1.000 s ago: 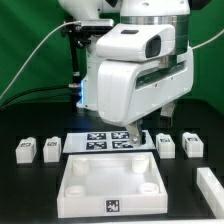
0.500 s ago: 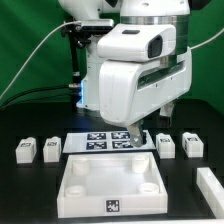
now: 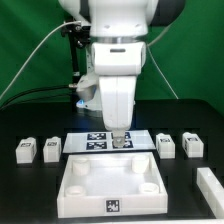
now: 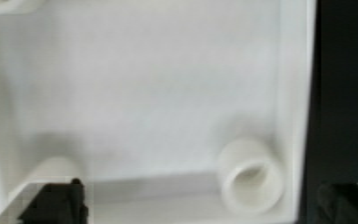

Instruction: Assemble one leg

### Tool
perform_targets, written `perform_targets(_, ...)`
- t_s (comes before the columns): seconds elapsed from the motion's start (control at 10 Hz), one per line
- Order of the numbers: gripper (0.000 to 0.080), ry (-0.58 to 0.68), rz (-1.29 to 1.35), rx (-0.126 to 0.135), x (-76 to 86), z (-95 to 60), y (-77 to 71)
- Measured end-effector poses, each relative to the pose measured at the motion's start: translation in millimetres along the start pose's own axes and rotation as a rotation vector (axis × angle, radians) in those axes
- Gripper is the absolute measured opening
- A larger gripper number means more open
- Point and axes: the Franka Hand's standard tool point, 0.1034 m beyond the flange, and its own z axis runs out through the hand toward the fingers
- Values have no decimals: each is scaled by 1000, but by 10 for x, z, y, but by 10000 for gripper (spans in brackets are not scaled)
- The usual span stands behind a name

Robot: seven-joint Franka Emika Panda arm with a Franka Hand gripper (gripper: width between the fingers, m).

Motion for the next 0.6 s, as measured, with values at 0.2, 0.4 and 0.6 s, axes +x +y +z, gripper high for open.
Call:
perform_targets(0.2,650,14,6,12,-4,275,-125)
perform_targets(0.4,650,22,15,37,-18,451,-206)
perform_targets(0.6,650,27,23,53,-39,559,-261)
